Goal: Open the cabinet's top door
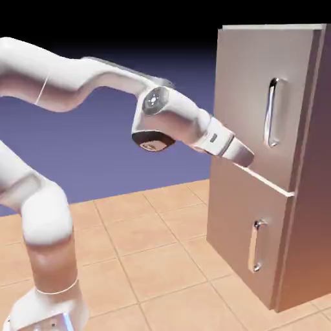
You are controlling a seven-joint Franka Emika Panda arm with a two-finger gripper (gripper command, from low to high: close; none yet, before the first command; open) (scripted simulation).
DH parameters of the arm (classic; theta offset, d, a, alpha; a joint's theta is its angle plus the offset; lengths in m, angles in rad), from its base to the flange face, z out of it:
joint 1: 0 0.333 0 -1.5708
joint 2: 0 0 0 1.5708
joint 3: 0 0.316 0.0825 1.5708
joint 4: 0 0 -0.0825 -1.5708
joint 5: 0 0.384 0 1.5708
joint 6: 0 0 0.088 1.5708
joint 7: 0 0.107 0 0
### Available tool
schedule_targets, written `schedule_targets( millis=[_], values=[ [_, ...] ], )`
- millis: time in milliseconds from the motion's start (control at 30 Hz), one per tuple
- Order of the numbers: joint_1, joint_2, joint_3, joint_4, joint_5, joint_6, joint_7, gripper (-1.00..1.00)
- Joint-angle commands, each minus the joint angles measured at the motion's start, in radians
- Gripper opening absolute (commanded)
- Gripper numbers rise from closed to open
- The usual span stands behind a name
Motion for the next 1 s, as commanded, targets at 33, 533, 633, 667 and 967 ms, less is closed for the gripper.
schedule_targets(
  millis=[33, 533, 633, 667, 967],
  values=[
    [-0.003, -0.003, -0.008, 0.014, 0.083, -0.009, -0.087, 0.00],
    [-0.023, -0.027, -0.067, 0.120, 0.703, -0.075, -0.740, 0.00],
    [-0.027, -0.032, -0.078, 0.141, 0.827, -0.088, -0.870, 0.00],
    [-0.028, -0.033, -0.082, 0.148, 0.869, -0.092, -0.914, 0.00],
    [-0.039, -0.045, -0.113, 0.202, 1.187, -0.126, -1.248, 0.00]
  ],
)
